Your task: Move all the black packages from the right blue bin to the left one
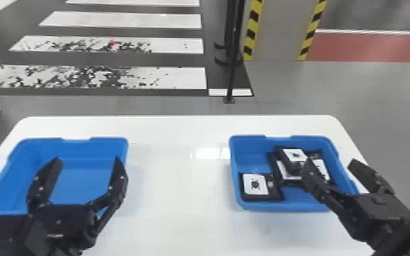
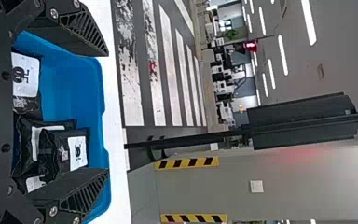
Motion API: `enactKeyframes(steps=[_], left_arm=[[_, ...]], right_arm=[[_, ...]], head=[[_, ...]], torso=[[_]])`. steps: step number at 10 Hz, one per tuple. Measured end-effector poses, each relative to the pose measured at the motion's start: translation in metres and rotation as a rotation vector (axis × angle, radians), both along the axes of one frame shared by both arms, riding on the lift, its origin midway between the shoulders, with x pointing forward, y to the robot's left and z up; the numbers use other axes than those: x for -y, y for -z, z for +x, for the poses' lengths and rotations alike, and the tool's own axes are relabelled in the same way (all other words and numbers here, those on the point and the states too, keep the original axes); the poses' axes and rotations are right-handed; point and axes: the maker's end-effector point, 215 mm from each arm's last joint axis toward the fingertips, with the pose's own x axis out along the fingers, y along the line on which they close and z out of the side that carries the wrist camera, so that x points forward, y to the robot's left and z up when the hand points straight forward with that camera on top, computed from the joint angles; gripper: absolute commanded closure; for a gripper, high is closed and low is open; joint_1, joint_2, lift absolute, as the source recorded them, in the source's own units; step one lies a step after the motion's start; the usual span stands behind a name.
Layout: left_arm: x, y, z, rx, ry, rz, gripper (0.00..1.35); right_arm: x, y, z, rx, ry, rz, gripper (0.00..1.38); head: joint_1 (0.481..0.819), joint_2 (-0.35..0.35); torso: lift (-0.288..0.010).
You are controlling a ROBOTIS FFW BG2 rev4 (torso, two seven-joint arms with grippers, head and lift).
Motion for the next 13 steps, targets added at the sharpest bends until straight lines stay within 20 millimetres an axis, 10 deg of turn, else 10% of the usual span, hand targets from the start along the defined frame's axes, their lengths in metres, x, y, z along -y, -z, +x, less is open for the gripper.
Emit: enactKeyframes(steps=[13], left_arm=[[0.006, -0.004, 0.0, 0.016, 0.013, 0.002, 0.09]], right_arm=[[-0.068, 0.151, 0.084, -0.525, -0.191, -0.026, 0.15]], head=[[0.695, 0.05]], torso=[[-0.132]])
